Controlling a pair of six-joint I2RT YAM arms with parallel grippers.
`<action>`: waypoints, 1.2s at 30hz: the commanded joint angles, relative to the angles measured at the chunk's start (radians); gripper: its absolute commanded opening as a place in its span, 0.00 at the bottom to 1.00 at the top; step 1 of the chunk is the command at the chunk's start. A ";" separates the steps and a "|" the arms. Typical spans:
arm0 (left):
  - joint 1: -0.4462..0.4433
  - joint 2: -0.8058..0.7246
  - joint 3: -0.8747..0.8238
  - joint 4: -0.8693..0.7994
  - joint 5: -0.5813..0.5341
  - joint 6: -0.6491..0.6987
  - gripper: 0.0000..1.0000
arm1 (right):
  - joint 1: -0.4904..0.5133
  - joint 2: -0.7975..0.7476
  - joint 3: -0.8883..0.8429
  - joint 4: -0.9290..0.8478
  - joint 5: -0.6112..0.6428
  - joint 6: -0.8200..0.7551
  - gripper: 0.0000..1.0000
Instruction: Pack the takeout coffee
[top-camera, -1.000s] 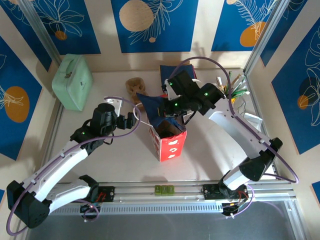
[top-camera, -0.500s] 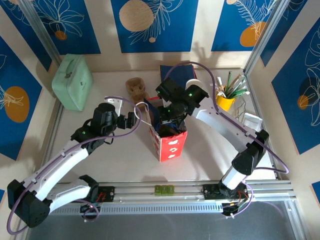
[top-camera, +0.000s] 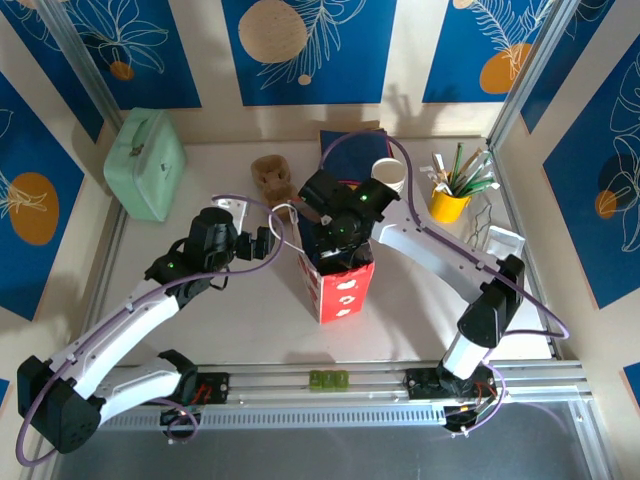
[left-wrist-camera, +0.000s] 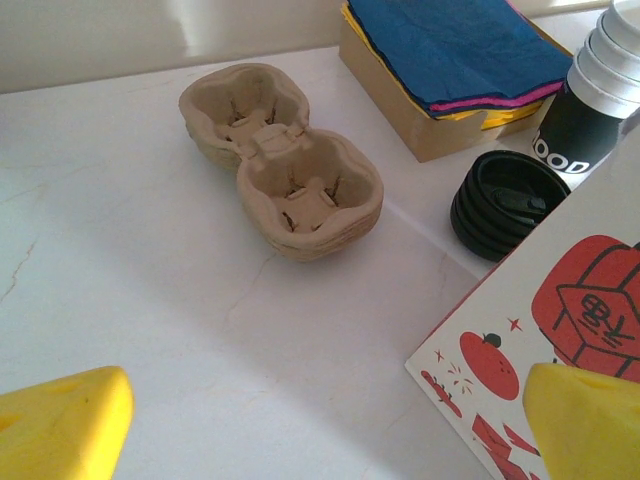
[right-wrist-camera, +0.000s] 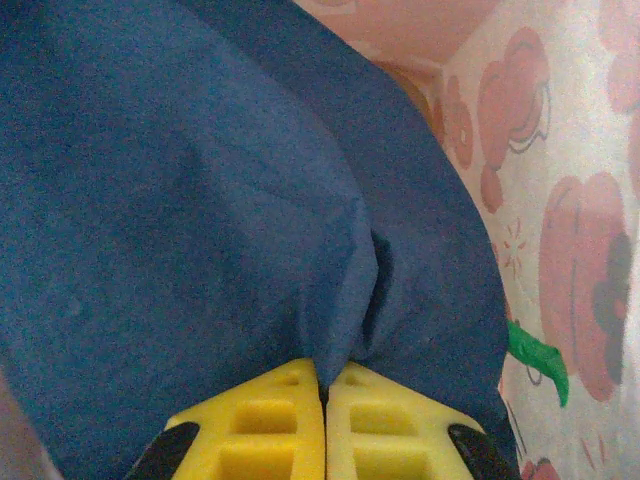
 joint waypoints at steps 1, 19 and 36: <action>0.014 -0.005 -0.009 0.023 0.015 -0.011 0.99 | 0.024 0.023 -0.020 -0.008 0.061 -0.006 0.00; 0.014 -0.008 -0.019 0.018 0.007 -0.013 0.99 | 0.040 0.012 0.050 -0.040 0.059 -0.009 0.27; 0.016 -0.018 -0.016 0.007 0.000 -0.008 0.99 | 0.036 -0.041 0.178 -0.057 0.034 -0.029 0.35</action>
